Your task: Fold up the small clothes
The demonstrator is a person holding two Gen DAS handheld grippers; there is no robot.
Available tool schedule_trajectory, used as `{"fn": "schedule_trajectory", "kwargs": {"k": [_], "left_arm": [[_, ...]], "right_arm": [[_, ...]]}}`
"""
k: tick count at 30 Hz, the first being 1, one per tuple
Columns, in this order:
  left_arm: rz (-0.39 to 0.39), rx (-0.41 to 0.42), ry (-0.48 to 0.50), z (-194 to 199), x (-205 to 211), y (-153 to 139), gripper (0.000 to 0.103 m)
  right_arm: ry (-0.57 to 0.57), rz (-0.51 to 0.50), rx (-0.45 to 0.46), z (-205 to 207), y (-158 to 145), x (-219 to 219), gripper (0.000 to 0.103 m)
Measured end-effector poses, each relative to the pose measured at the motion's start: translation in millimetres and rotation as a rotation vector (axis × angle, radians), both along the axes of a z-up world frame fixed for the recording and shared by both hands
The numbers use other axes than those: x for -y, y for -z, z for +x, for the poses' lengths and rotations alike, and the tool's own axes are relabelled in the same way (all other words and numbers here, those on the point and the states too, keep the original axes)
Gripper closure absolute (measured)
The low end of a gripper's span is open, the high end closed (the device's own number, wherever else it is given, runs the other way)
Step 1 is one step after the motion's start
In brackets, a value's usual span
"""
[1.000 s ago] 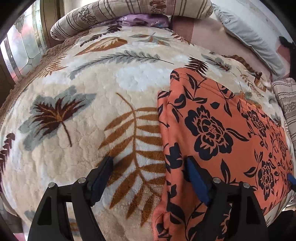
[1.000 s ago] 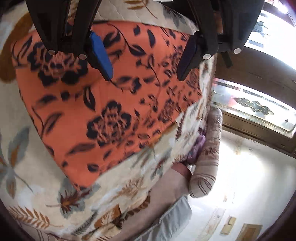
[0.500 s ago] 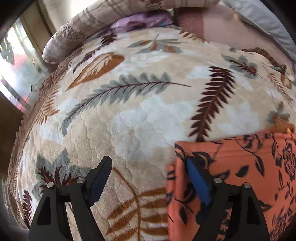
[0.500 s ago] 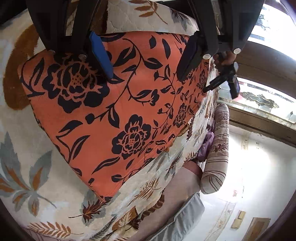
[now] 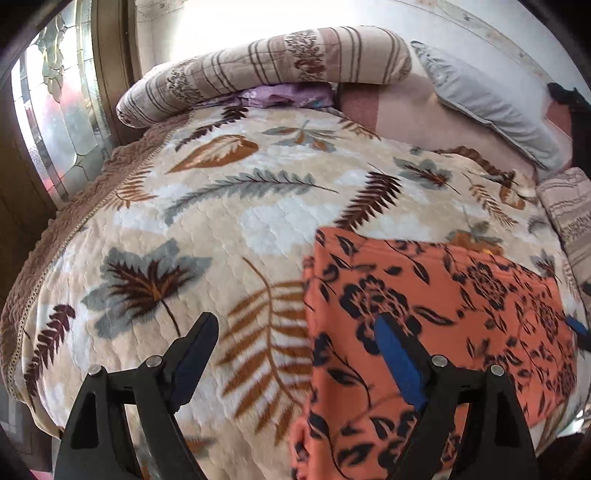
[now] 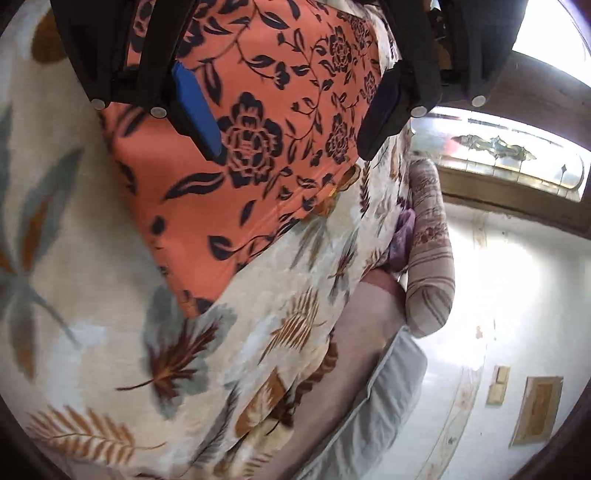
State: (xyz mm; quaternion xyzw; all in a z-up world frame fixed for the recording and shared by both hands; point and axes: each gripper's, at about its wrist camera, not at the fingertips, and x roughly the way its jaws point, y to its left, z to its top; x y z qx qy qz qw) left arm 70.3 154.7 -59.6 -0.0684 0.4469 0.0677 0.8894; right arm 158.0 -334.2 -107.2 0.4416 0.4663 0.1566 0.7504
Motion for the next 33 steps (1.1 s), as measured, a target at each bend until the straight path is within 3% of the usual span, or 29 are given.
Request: {"fn": "schedule_trajectory", "kwargs": {"k": [3, 5, 6, 7, 9, 12, 16, 18, 19, 20, 21, 24, 25, 27, 29, 31, 33], "left_arm": [[-0.047, -0.032, 0.024, -19.6, 16.7, 17.3, 0.016], [-0.029, -0.105, 0.024, -20.9, 23.2, 41.2, 0.016], [-0.004, -0.147, 0.026, -20.5, 24.8, 54.1, 0.016], [-0.012, -0.137, 0.032, -22.0, 22.0, 59.5, 0.014], [-0.043, -0.117, 0.014, -24.0, 14.0, 57.3, 0.013], [-0.022, -0.109, -0.014, -27.1, 10.0, 48.2, 0.013], [-0.021, -0.065, -0.016, -44.6, 6.7, 37.7, 0.013], [-0.003, -0.13, -0.022, -45.5, 4.4, 51.7, 0.013], [0.005, -0.158, -0.022, -45.5, 2.9, 59.3, 0.012], [-0.011, -0.154, -0.022, -48.6, -0.2, 60.0, 0.013], [-0.025, -0.143, -0.038, -53.4, -3.7, 54.4, 0.013], [-0.026, -0.067, -0.06, -65.5, -8.2, 35.4, 0.013], [-0.007, -0.079, -0.053, -64.5, -6.9, 37.2, 0.013], [0.006, -0.164, -0.047, -58.5, -6.4, 56.2, 0.013], [-0.021, -0.165, -0.053, -59.2, -10.6, 62.2, 0.011], [-0.019, -0.136, -0.073, -65.9, -11.8, 48.7, 0.011], [-0.002, -0.087, -0.072, -73.1, -9.9, 35.2, 0.011]], "right_arm": [[0.03, -0.096, -0.052, 39.8, 23.1, 3.5, 0.024], [0.165, -0.016, -0.08, 44.9, 43.1, 28.3, 0.024], [0.226, 0.034, -0.085, 37.7, 41.4, 34.5, 0.024], [0.237, 0.017, -0.075, 30.7, 32.3, 34.3, 0.024], [0.191, -0.081, 0.006, 5.3, 1.0, 20.5, 0.024], [0.063, -0.098, 0.09, -50.3, -25.7, -7.8, 0.024], [-0.006, -0.074, 0.091, -119.3, -15.4, -29.6, 0.021], [0.037, -0.14, 0.043, -133.9, 7.9, -22.1, 0.021], [0.096, -0.165, -0.029, -137.0, 24.5, -8.9, 0.021], [0.149, -0.104, -0.074, -142.6, 38.5, 2.6, 0.022], [0.181, -0.048, -0.061, -143.8, 38.4, 10.2, 0.022], [0.164, -0.095, 0.052, -154.8, 7.8, 9.3, 0.02], [0.147, -0.102, 0.084, -156.3, 2.8, 7.8, 0.016], [0.147, -0.131, 0.064, -155.2, 12.4, 11.5, 0.013], [0.214, -0.16, -0.066, -154.9, 40.5, 19.8, 0.013], [0.258, -0.085, -0.035, -164.6, 40.4, 28.3, 0.014], [0.26, -0.109, 0.038, -172.2, 22.8, 30.4, 0.014]]}}
